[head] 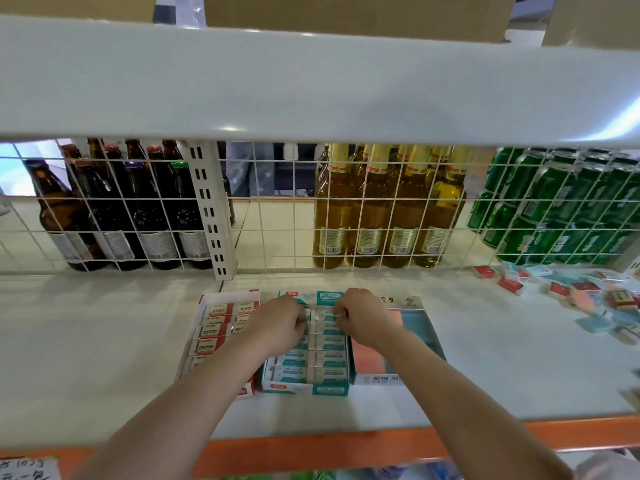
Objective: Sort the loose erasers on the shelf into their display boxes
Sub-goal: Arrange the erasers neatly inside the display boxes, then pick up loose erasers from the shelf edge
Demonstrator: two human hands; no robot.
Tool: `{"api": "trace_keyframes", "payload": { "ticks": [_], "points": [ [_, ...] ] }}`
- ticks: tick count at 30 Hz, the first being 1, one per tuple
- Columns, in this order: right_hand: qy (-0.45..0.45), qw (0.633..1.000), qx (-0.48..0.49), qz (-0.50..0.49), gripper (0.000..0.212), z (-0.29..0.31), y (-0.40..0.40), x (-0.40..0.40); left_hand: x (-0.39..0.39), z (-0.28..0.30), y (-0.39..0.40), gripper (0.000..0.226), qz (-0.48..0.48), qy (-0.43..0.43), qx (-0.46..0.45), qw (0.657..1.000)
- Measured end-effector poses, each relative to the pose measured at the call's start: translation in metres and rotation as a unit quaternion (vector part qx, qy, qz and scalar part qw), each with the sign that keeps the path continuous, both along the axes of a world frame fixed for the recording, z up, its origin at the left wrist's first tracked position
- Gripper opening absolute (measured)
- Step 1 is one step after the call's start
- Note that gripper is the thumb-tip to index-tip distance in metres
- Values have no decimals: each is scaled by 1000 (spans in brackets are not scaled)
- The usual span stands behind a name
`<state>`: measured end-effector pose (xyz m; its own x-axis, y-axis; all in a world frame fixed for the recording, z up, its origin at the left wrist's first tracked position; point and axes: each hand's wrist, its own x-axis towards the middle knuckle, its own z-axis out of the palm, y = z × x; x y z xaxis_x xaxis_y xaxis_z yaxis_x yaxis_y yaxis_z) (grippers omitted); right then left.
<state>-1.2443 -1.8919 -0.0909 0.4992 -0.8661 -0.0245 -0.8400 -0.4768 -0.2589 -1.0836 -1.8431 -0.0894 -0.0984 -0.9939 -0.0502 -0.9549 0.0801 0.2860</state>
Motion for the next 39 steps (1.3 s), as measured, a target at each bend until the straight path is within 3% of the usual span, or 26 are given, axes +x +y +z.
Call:
{"api": "trace_keyframes", "payload": {
  "ticks": [11, 25, 35, 39],
  "points": [
    [-53, 989, -8, -140, 23, 14, -9, -105, -68, 16, -19, 26, -3, 51, -45, 998],
    [-71, 965, 13, -252, 27, -3, -37, -270, -218, 0, -72, 33, -82, 92, 2, 992],
    [-72, 942, -51, -324, 29, 0, -68, -366, -297, -14, -106, 32, -95, 90, 23, 991],
    [-51, 937, -34, -345, 44, -6, -82, -386, -314, -20, -113, 31, -85, 92, 27, 992]
  ]
}}
